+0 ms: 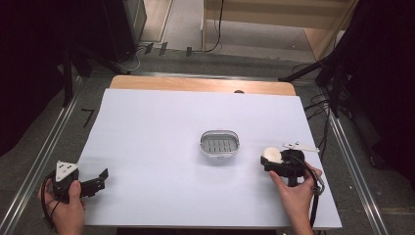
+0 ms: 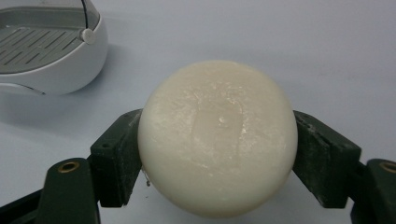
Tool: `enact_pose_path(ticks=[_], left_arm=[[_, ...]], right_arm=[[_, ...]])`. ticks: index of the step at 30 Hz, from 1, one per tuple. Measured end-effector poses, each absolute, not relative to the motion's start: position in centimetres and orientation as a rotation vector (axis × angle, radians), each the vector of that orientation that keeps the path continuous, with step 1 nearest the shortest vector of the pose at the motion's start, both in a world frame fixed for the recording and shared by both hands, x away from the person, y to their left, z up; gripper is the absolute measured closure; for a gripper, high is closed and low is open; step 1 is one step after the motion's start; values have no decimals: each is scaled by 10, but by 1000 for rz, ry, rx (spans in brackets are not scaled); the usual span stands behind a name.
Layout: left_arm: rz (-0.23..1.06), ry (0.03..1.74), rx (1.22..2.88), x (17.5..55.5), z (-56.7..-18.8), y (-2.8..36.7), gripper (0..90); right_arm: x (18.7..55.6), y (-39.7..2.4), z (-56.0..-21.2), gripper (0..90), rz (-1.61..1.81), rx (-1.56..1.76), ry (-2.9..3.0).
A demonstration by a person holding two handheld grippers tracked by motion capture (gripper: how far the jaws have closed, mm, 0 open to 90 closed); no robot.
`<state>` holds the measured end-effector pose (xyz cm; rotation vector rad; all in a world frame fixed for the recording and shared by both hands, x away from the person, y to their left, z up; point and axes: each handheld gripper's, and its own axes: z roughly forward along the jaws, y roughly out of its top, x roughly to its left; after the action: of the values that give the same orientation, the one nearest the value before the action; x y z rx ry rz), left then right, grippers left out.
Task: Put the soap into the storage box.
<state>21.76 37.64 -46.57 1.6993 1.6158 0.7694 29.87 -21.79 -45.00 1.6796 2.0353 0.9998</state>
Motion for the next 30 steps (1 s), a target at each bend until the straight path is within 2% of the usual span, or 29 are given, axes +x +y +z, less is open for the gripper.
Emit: enact_pose_path(ticks=[30], left_arm=[[766, 1615, 1696, 217, -466, 377, 0]], right_arm=[[309, -200, -438, 251, 1043, 1639, 2046]])
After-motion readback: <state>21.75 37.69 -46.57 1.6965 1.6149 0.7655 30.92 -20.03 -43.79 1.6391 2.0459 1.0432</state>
